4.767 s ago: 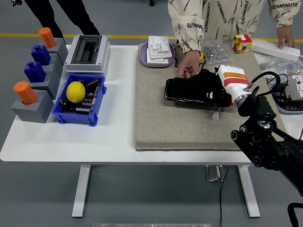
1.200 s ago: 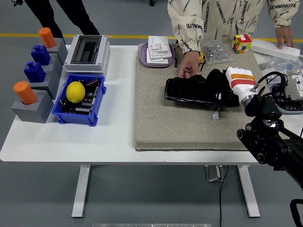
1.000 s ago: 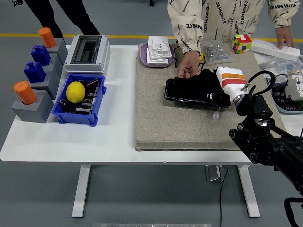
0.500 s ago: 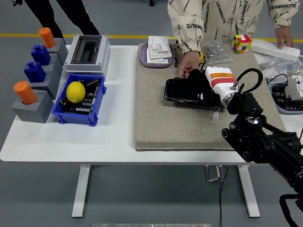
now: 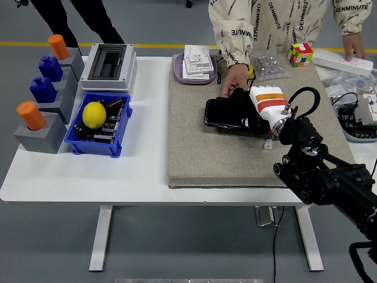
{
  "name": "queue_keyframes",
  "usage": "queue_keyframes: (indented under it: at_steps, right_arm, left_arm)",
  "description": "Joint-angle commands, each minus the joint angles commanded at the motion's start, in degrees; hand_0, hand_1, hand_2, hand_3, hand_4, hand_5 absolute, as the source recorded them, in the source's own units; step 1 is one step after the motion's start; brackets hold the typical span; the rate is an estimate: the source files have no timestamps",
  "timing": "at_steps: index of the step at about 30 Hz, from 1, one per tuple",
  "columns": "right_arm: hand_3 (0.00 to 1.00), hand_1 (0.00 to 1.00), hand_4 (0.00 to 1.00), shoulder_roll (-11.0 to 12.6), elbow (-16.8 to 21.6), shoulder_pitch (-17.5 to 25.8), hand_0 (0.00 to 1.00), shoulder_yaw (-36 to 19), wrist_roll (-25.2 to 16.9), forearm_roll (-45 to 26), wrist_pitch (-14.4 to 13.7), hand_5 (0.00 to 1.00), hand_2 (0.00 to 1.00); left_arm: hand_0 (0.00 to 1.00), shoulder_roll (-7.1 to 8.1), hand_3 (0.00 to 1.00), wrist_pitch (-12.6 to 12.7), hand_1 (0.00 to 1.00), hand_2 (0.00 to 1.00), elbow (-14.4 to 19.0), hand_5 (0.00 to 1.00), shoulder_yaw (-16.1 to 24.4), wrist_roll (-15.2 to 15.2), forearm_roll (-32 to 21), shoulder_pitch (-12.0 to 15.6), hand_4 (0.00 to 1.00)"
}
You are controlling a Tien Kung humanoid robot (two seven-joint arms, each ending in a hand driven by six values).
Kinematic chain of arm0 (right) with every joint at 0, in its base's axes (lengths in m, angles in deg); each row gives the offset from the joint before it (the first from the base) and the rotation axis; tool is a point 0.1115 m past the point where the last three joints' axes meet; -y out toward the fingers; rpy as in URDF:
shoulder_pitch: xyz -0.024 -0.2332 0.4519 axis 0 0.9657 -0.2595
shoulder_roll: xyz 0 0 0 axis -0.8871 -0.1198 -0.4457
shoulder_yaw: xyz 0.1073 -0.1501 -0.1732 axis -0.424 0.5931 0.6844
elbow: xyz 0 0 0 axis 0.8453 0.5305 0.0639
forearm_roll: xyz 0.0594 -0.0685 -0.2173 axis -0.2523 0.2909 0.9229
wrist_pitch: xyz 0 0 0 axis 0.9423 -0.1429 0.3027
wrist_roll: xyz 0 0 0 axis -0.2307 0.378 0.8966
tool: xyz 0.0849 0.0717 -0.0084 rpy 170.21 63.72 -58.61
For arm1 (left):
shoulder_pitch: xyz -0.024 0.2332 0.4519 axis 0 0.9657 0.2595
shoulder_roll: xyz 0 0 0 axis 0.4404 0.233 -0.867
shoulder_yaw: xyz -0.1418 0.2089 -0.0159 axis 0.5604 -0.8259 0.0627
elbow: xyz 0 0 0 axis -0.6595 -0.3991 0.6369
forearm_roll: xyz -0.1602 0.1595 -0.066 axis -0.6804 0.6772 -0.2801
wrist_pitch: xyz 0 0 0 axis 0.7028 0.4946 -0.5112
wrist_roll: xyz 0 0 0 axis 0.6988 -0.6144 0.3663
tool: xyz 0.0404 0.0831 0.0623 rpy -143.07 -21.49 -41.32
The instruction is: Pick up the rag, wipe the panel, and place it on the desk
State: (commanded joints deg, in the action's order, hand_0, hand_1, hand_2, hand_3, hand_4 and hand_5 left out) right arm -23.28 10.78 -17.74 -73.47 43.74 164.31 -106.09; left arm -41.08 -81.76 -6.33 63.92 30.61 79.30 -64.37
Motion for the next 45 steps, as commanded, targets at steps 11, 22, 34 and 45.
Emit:
queue_keyframes:
  at_steps: [11,22,34,45]
  right_arm:
    - [0.427,0.358,0.998,0.00,0.38,-2.48,0.278,1.37,0.13,0.02,0.12,0.119,0.419]
    - [0.427,0.358,0.998,0.00,0.81,-3.00,0.278,1.14,0.22,0.34,0.13,0.118,0.419]
    - [0.426,0.359,0.998,0.00,0.86,-2.72,0.277,0.22,0.19,0.92,0.01,0.118,0.418]
    - [0.427,0.359,0.998,0.00,1.00,-2.87,0.277,0.95,0.16,0.80,0.04,0.117,0.419]
  left_arm:
    - [0.652,-0.06,0.566,-0.02,0.695,0.737,0.00,0.473,-0.25,-0.08,-0.26,-0.19,0.596]
    - [0.652,0.07,0.565,0.07,0.695,0.738,0.00,0.472,0.29,0.12,0.18,0.02,0.596]
    - [0.652,0.07,0.564,0.00,0.695,0.737,0.00,0.473,-0.10,0.07,-0.04,-0.10,0.596]
    - [0.651,0.14,0.564,0.01,0.695,0.737,0.00,0.472,-0.05,0.12,0.03,-0.16,0.596]
